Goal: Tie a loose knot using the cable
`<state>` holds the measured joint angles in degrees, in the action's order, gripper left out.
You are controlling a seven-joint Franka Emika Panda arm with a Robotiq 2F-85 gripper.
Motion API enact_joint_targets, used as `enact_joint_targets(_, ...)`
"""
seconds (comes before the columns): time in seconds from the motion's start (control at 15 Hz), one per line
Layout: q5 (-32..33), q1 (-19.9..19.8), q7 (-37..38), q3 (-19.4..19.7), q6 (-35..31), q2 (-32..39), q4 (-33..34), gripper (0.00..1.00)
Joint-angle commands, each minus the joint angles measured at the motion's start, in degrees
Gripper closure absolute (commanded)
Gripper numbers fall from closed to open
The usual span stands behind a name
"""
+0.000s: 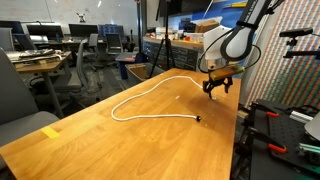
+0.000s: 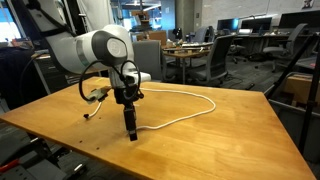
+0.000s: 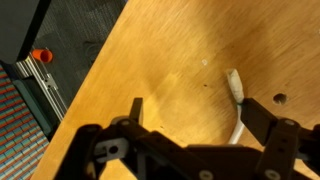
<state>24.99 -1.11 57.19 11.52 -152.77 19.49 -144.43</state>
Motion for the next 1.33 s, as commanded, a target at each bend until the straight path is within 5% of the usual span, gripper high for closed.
enact_joint_targets(0.0,-3.4,1.3,-1.5,1.4,-0.9,-1.7,-0.9,0.00)
enact_joint_targets(0.4,-24.4,-2.9,-13.4,-3.6,-0.3,-2.0,0.4,0.01)
enact_joint_targets(0.73,-25.4,0.8,-12.8,-2.0,0.0,3.5,2.8,0.49)
enact_joint_targets(1.27,-25.0,1.4,-13.9,-0.6,2.5,1.9,2.8,1.00)
